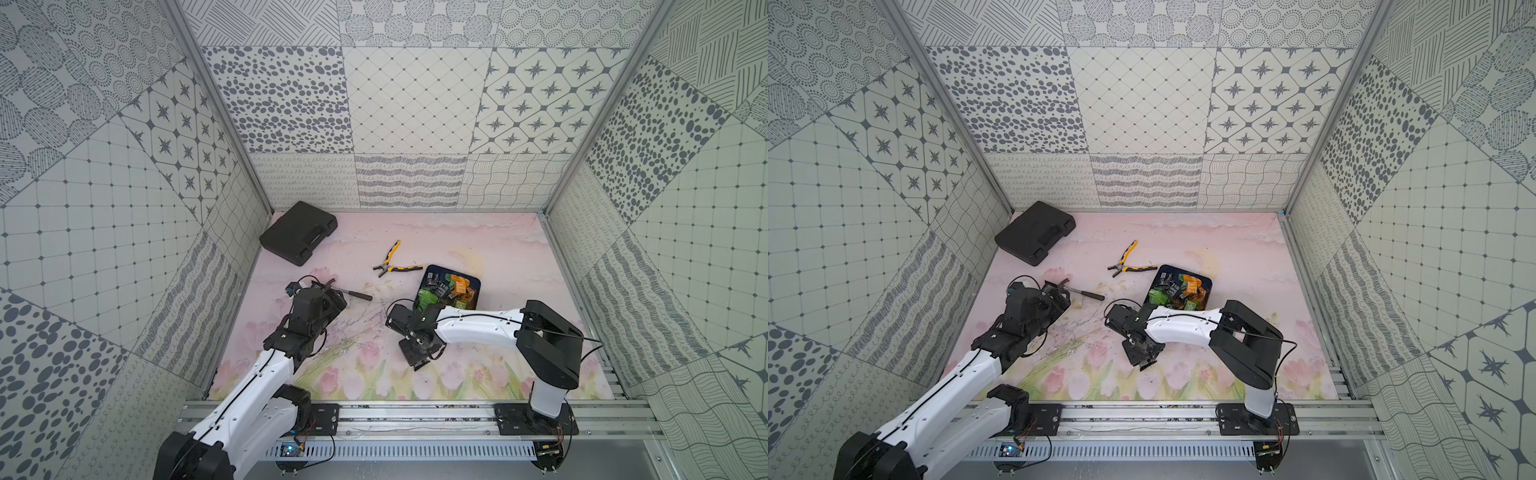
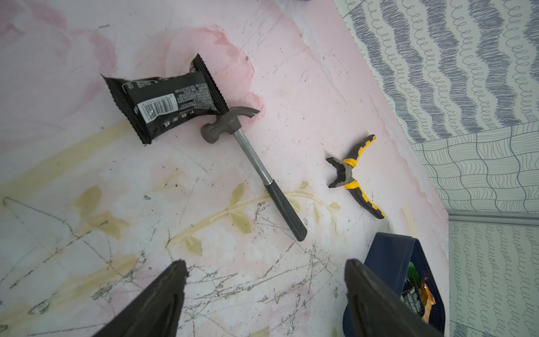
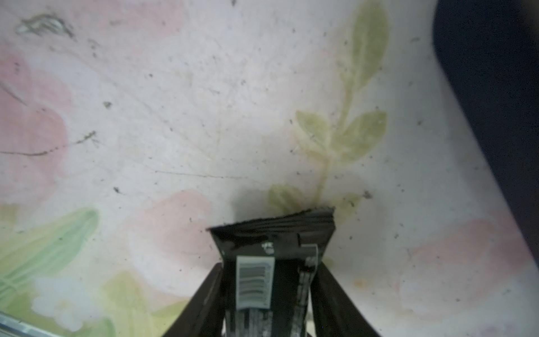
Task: Take the cookies out of the storage box
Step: Place the cookie at the center of the board, then move the storage box to the center of the board.
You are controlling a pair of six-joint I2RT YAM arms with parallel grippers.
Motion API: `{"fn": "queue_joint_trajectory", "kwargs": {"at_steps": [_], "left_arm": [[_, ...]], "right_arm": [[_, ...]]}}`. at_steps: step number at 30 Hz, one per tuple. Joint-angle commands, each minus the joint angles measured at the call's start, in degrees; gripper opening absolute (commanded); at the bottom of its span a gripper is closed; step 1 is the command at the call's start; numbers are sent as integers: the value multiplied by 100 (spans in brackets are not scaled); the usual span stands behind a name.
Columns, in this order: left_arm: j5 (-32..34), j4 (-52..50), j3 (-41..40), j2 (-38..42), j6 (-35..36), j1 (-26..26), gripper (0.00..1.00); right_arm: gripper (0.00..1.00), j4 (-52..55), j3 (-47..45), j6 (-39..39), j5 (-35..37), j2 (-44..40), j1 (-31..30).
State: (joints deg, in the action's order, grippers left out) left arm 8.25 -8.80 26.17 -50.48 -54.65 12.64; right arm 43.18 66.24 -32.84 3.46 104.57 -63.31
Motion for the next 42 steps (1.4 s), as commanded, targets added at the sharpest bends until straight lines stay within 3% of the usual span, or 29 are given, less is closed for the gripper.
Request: {"fn": "queue_joint_trajectory", "kwargs": {"at_steps": [1, 5, 9, 11, 21, 26, 34, 42], "left_arm": [[-266, -110, 167, -107, 334, -32, 89], [-786, 126, 415, -415, 719, -39, 87], [-1594, 366, 901, -908, 1276, 23, 82], [-1572, 297, 1186, -1136, 1600, 234, 81], [-1371, -68, 2703, -2729, 3307, 1924, 75], [-1387, -368, 3872, -4001, 3768, 2467, 68], [-1227, -1168, 5866, -5880, 4301, 2715, 66], [-803, -1886, 6974, -6886, 4499, 2706, 55]], "right_arm": [[62, -233, 12, -66, 40, -87, -7], [67, -231, 62, -34, 152, -488, 54], [69, -386, 57, 15, 764, -1375, 221], [69, -494, -28, -23, 921, -1791, 435], [60, -241, -856, -499, 61, -3127, 2865], [59, -146, -1270, -545, -20, -3713, 3552], [59, -132, -1691, -748, -74, -4231, 3756], [59, -125, -1788, -827, -34, -4375, 3764]]}}
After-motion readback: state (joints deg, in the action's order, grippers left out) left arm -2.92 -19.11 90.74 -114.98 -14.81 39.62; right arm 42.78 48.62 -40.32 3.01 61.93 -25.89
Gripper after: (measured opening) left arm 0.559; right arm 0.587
